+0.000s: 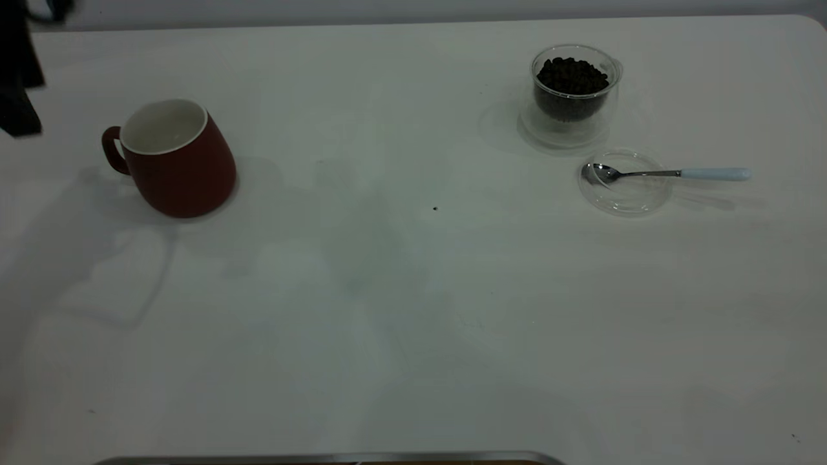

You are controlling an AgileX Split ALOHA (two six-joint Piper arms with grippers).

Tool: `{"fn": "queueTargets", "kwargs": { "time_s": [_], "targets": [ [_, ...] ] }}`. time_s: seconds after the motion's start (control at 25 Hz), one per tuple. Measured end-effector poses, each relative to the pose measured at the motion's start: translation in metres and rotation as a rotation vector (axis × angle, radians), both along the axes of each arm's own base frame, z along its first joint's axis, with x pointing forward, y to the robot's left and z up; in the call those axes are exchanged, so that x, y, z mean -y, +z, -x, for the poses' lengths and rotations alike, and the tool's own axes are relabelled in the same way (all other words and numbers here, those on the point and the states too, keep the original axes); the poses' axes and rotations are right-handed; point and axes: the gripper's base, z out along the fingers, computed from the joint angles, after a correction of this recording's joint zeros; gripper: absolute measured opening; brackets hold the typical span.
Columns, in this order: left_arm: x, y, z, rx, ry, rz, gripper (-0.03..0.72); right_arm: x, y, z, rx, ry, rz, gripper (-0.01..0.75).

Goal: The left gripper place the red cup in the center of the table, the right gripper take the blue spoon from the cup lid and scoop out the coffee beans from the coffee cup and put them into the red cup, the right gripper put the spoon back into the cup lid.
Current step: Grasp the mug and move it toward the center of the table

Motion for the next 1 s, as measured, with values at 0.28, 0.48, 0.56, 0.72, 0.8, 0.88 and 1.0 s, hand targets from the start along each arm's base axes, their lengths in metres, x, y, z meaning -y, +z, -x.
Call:
{"fn": "queueTargets", "kwargs": {
  "time_s": [0.28,0.48,0.56,0.72,0.8,0.88,1.0],
  "targets": [
    [-0.001,-0.038,-0.015,0.052,-0.152,-0.048,0.587,0.0,0.0,0.0,0.0,0.0,0.0,0.24],
    [-0.001,-0.047,-0.029,0.079,-0.182,-0.056,0.576,0.0,0.0,0.0,0.0,0.0,0.0,0.24],
    [-0.001,-0.051,-0.034,0.081,-0.19,-0.058,0.556,0.0,0.0,0.0,0.0,0.0,0.0,0.24],
    [0.0,-0.06,-0.039,0.079,-0.214,-0.061,0.538,0.0,0.0,0.0,0.0,0.0,0.0,0.24],
    [0.003,-0.062,-0.039,0.077,-0.226,-0.061,0.536,0.0,0.0,0.0,0.0,0.0,0.0,0.24],
    [0.007,-0.064,-0.039,0.077,-0.237,-0.06,0.535,0.0,0.0,0.0,0.0,0.0,0.0,0.24],
    [0.018,-0.067,-0.04,0.081,-0.254,-0.05,0.535,0.0,0.0,0.0,0.0,0.0,0.0,0.24]
  ]
}}
